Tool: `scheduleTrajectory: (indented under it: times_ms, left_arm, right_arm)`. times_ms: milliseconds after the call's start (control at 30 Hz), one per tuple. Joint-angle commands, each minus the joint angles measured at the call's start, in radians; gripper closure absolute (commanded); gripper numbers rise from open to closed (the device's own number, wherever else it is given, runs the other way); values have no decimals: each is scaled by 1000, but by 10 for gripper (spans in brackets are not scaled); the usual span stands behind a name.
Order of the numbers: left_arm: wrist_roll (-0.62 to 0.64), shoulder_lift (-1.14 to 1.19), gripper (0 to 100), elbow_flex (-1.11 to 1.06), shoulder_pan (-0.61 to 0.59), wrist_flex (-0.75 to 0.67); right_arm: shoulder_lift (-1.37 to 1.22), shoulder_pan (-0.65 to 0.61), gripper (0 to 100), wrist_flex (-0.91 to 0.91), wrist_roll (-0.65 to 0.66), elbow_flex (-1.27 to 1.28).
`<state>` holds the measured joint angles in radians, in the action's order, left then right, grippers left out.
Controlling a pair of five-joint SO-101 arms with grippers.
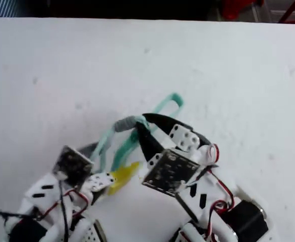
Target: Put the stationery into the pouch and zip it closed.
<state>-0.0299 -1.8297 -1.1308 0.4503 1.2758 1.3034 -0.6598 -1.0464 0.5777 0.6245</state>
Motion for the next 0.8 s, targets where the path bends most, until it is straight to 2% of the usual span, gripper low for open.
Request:
scheduleTrajectory:
  times_ms: [0,233,500,600,700,767]
  left_arm:
    - [14,-2,691,190,-166,86]
    - [6,-2,690,293,-269,157]
    - [6,-2,688,292,-263,169]
    - [3,-1,688,285,-185,164]
    - [-97,-1,687,272,-38,172]
    - [-106,-1,687,255,31,163]
  right_arm:
    - [58,56,980,74,-26,57]
    - [62,91,980,117,-28,137]
    - [62,90,980,113,-28,133]
    - [68,71,980,110,-28,133]
    - [62,28,980,110,-28,132]
    - [61,7,980,110,-29,132]
